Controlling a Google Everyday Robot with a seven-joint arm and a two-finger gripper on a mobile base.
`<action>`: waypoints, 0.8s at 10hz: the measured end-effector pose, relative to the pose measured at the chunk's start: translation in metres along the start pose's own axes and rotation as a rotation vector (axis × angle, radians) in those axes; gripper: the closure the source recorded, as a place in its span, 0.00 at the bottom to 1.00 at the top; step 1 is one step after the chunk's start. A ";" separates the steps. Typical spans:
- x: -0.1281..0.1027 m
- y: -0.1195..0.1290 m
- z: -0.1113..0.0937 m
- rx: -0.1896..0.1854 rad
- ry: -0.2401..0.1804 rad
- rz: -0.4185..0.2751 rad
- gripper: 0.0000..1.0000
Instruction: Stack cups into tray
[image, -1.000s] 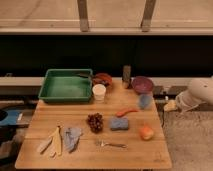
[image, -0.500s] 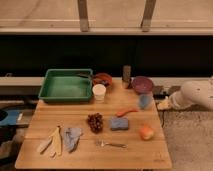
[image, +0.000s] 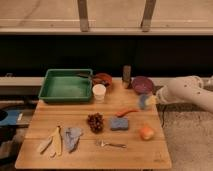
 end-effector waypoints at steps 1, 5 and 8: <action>-0.009 0.002 0.000 -0.002 -0.004 -0.009 0.34; -0.033 0.001 0.023 0.002 0.028 -0.010 0.34; -0.031 -0.008 0.042 0.001 0.056 0.005 0.34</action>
